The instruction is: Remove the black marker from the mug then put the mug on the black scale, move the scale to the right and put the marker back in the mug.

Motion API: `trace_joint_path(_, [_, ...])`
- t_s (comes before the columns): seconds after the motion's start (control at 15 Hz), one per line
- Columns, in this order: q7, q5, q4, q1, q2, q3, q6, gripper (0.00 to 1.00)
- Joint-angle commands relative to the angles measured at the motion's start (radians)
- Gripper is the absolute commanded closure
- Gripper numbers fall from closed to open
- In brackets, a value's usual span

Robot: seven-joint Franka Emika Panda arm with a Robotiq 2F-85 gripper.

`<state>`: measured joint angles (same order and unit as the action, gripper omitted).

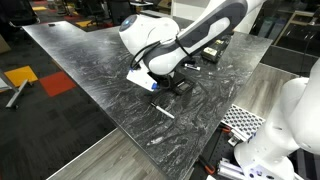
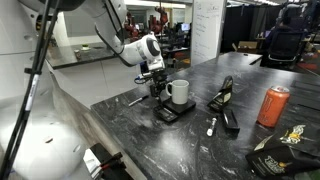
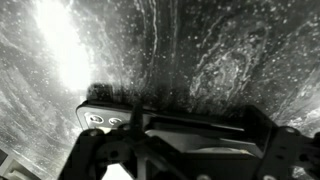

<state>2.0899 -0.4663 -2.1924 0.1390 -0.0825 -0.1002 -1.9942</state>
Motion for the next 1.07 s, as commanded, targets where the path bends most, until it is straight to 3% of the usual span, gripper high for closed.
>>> trace_joint_path(0.0, [0.016,-0.030,-0.058,-0.015,0.039,0.023,-0.013,0.00])
trace_joint_path(0.53, [0.035,-0.056,-0.160,-0.054,0.149,0.057,0.004,0.00])
trace_joint_path(0.87, [-0.002,-0.041,-0.149,-0.064,0.163,0.044,0.004,0.00])
trace_joint_path(1.0, [-0.081,0.004,-0.158,-0.061,0.170,0.045,-0.105,0.00])
